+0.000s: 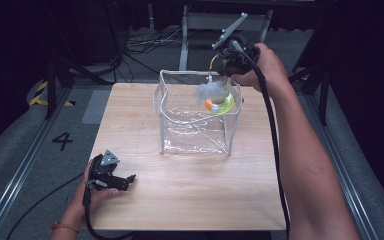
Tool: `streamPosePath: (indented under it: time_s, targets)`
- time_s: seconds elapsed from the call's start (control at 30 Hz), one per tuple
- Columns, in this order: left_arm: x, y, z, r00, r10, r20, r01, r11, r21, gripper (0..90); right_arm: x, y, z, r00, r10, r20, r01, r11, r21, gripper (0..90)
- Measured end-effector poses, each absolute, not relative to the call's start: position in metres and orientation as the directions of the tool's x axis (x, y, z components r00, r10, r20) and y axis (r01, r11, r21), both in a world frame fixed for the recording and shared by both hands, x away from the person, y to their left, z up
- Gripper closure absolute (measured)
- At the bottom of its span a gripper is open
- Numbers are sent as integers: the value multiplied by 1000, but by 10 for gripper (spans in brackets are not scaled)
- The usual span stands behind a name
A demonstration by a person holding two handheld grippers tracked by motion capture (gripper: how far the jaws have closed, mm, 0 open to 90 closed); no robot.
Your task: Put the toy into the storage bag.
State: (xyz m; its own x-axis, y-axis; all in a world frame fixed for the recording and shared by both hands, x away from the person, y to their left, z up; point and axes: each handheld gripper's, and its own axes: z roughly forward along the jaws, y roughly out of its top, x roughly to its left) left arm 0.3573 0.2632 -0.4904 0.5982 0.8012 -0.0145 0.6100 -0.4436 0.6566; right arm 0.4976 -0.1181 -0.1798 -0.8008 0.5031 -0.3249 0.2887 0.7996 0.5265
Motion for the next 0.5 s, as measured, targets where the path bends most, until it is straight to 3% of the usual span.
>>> streamPosePath:
  time_s: [0.5]
  targets:
    - [357, 263, -490, 598, 801, -16, 611, -443, 657, 5, 504, -116, -236, -836, 484, -259, 325, 816, 478, 881]
